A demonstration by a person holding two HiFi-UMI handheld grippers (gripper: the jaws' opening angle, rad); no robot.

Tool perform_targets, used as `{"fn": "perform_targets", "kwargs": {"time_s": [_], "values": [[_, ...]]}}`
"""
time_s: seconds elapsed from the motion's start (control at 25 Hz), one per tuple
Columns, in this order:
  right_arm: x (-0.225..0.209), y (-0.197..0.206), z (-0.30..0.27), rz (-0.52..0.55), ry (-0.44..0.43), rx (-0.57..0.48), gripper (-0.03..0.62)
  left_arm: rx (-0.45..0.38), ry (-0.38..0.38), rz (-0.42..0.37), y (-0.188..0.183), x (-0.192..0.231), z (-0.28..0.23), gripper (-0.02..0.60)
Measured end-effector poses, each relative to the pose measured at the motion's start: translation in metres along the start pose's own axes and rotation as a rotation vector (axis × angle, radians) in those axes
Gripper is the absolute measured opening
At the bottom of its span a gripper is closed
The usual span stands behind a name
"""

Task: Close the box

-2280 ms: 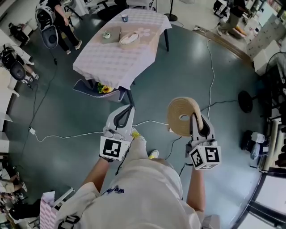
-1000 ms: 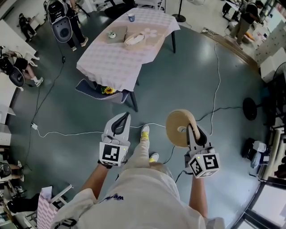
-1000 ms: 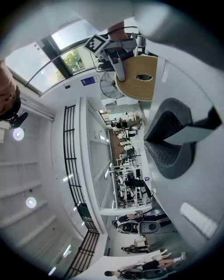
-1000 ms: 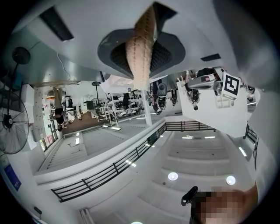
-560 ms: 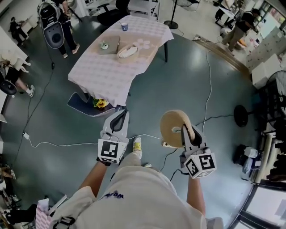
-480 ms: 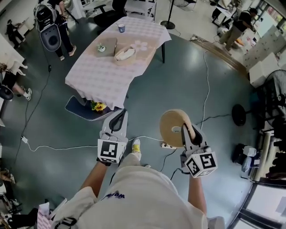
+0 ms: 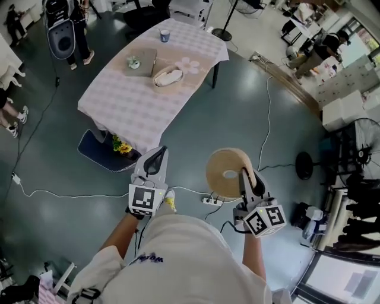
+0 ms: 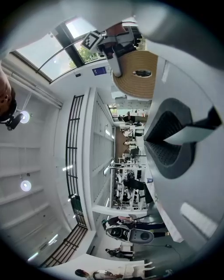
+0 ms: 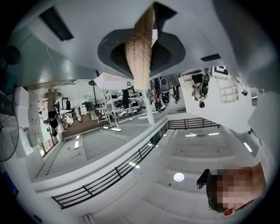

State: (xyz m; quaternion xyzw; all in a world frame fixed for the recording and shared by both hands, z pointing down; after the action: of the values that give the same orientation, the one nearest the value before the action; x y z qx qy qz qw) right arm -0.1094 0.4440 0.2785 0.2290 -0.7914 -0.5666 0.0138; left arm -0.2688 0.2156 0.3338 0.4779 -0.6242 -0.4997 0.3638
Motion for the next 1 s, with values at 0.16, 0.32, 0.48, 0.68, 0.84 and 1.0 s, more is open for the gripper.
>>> {"fn": "perform_targets", "kwargs": {"time_s": [0.16,0.32,0.48,0.68,0.84,1.0], "values": [[0.007,-0.008,-0.019,-0.043,-0.014,-0.033,0.063,0.06,0.015,-0.007,0.016,0.022,-0.004,0.002],[-0.001,-0.009,-0.031,-0.041,0.019,-0.042,0.063,0.06,0.034,-0.021,0.011,0.03,-0.025,0.002],[-0.009,-0.003,-0.041,-0.002,0.041,0.0,0.061,0.067,0.062,-0.008,0.009,0.023,-0.043,0.002],[-0.032,-0.005,-0.063,0.079,0.073,0.068,0.061,0.078,0.091,-0.015,0.002,-0.003,-0.067,0.002],[-0.064,-0.016,-0.096,0.096,0.019,0.05,0.061,0.099,0.042,-0.007,-0.006,-0.004,-0.093,0.002],[-0.098,-0.029,-0.141,0.08,-0.092,0.07,0.061,0.135,-0.067,0.008,-0.012,0.011,-0.129,0.002]]}}
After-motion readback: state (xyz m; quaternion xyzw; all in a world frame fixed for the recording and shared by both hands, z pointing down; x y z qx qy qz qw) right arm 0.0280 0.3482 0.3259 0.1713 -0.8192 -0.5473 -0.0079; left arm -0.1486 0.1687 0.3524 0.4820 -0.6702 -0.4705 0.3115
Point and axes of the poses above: the fingertips, and each gripper's own axes: z backward along the fingers, x to its left, y out of its underside, the point moved 5 cm from there along z, backward along the fingers, and after that the axes turned 9 degrees about x, right-handed, at the moved point
